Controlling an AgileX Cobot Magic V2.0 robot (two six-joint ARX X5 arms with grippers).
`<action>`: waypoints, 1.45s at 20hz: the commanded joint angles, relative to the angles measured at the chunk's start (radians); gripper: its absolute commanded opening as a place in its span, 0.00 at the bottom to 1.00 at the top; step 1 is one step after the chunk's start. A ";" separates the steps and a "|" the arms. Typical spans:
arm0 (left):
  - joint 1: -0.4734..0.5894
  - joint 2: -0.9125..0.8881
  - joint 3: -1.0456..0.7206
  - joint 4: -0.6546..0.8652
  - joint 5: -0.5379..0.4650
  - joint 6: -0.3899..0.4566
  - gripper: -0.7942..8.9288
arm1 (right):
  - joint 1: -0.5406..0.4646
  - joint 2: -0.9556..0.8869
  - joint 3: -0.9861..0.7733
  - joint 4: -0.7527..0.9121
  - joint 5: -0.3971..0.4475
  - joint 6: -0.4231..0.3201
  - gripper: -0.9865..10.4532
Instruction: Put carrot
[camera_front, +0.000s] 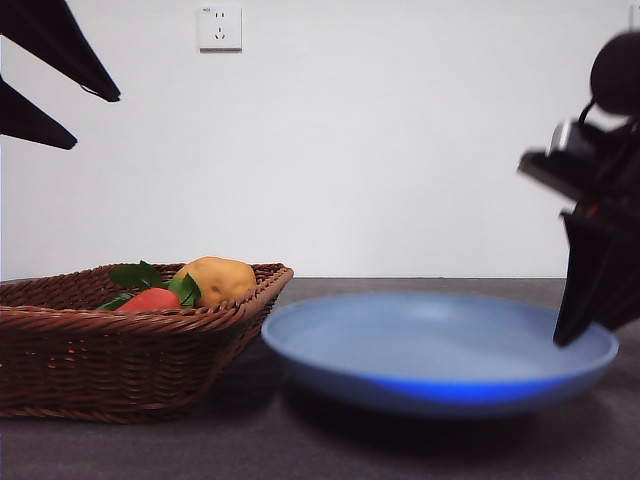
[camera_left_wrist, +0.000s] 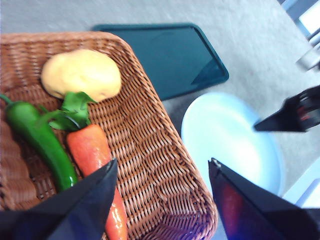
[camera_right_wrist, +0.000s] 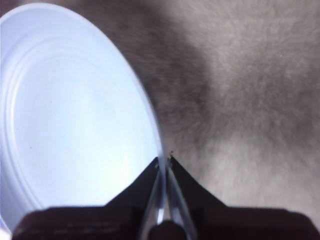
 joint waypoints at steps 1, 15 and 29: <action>-0.069 0.026 0.015 0.010 -0.145 -0.006 0.41 | 0.002 -0.074 0.010 -0.039 0.054 0.000 0.09; -0.296 0.499 0.015 0.195 -0.514 -0.007 0.41 | 0.001 -0.373 0.010 -0.136 0.166 -0.003 0.09; -0.296 0.524 0.015 0.186 -0.498 -0.002 0.21 | 0.001 -0.373 0.010 -0.150 0.166 -0.003 0.09</action>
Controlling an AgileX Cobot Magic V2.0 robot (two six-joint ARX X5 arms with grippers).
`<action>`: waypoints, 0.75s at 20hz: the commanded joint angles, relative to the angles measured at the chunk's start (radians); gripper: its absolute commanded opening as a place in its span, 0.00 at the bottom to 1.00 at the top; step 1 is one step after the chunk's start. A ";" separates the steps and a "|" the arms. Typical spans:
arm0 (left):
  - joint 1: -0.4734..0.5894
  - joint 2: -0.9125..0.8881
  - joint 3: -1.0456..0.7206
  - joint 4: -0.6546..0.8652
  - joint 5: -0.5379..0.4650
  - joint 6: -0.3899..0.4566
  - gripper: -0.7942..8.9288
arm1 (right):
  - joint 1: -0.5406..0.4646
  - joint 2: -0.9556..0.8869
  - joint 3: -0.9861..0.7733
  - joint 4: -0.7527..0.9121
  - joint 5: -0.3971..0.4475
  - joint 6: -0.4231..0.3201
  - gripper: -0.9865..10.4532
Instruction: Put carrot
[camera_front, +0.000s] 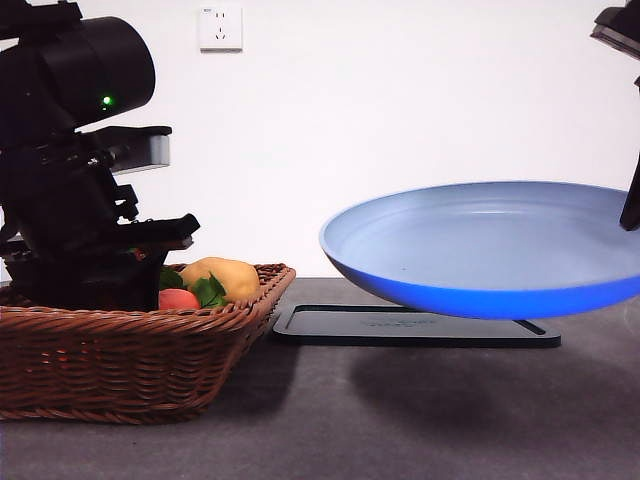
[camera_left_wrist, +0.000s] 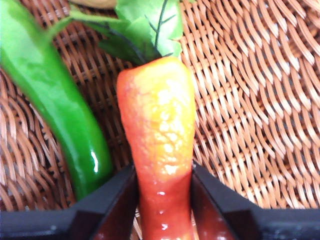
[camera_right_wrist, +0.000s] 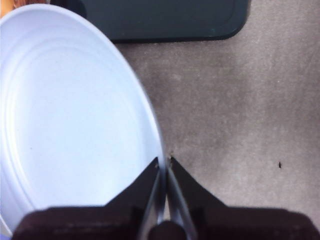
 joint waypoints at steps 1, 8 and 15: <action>-0.008 -0.025 0.015 -0.017 0.016 0.002 0.21 | 0.002 0.005 0.010 0.009 -0.002 0.001 0.09; -0.008 -0.315 0.037 -0.025 0.220 -0.042 0.21 | 0.002 0.006 0.010 0.010 -0.006 0.011 0.09; -0.173 -0.335 0.063 0.362 0.470 -0.212 0.21 | 0.004 0.006 0.010 0.010 -0.053 0.037 0.09</action>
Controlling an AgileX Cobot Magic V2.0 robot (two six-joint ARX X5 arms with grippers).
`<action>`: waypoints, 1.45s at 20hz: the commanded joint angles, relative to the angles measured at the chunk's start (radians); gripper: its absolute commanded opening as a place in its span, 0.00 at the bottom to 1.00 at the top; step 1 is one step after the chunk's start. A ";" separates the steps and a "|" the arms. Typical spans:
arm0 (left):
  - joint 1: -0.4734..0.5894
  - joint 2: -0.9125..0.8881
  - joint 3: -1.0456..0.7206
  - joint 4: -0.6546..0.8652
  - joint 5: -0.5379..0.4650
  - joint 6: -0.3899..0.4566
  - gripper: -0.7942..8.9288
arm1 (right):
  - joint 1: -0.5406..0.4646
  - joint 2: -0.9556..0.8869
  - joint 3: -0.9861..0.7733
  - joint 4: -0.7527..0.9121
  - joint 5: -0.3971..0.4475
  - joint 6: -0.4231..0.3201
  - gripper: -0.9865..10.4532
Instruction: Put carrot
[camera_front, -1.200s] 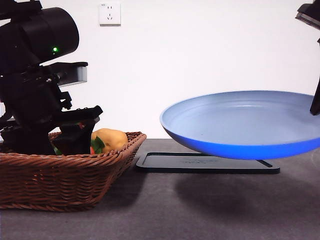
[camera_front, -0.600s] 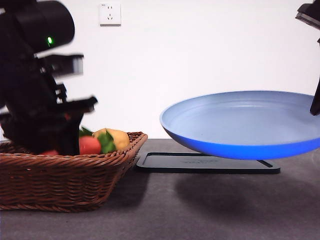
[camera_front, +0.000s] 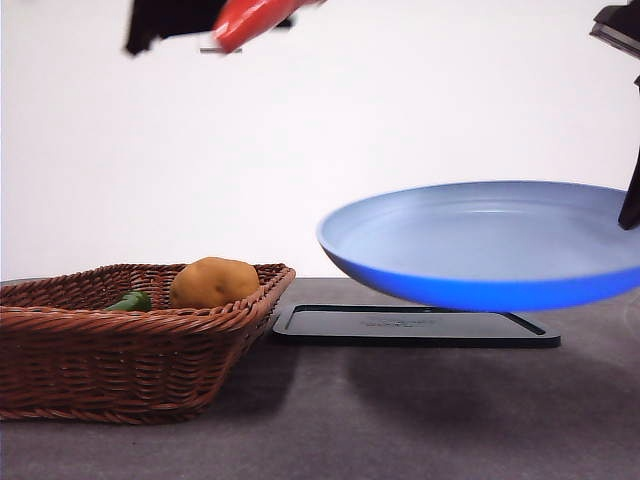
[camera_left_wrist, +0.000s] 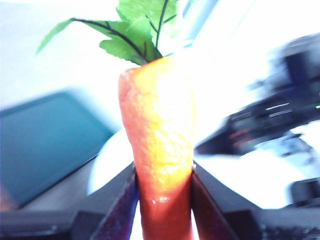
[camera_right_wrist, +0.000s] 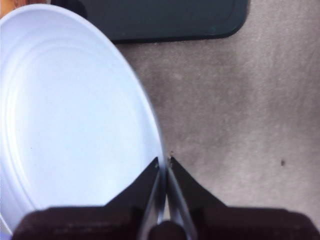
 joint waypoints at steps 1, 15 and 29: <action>-0.087 0.046 0.006 0.019 -0.081 -0.024 0.21 | 0.004 0.006 0.010 0.010 -0.058 0.016 0.09; -0.283 0.328 0.006 0.005 -0.257 -0.016 0.32 | 0.094 0.006 0.010 0.008 -0.092 0.043 0.09; -0.271 -0.225 0.008 -0.363 -0.544 0.053 0.32 | -0.024 0.240 0.029 0.161 -0.092 0.065 0.09</action>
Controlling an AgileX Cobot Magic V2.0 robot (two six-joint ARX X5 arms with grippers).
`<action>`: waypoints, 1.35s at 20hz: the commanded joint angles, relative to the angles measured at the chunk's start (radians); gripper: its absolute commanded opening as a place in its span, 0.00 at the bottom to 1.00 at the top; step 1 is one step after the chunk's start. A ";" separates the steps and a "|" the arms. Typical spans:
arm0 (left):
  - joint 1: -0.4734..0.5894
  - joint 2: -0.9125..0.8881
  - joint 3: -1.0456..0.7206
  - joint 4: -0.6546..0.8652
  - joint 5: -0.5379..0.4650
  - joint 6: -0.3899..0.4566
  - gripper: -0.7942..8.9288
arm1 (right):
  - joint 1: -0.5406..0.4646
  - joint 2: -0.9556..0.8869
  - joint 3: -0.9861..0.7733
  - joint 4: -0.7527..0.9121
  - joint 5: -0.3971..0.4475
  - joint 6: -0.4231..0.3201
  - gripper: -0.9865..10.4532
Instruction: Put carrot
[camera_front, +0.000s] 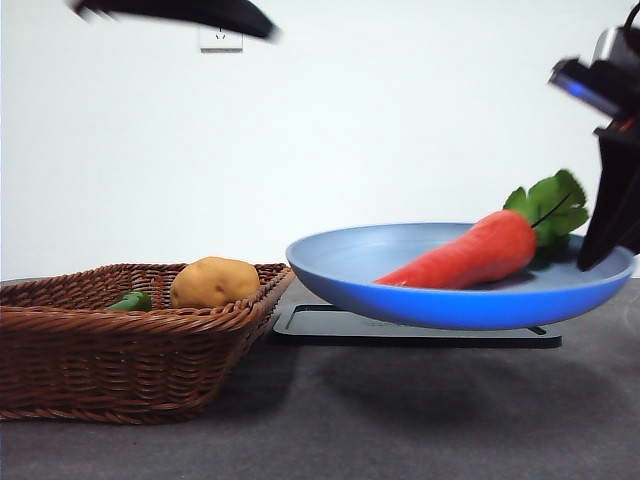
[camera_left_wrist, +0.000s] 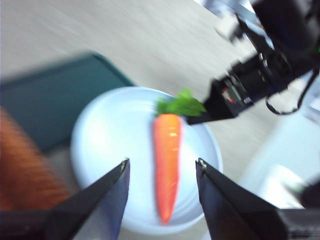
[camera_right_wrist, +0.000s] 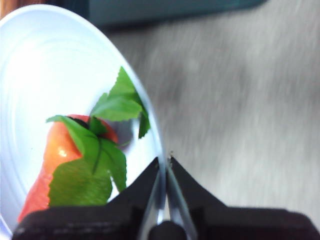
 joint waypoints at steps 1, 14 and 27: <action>-0.006 -0.100 0.009 -0.059 -0.124 0.047 0.32 | -0.026 0.093 0.050 0.053 -0.008 0.006 0.09; -0.006 -0.315 0.009 -0.150 -0.335 0.069 0.32 | -0.141 0.748 0.601 0.079 -0.060 0.018 0.09; -0.006 -0.303 0.009 -0.147 -0.346 0.074 0.32 | -0.142 0.750 0.621 0.038 -0.056 -0.061 0.25</action>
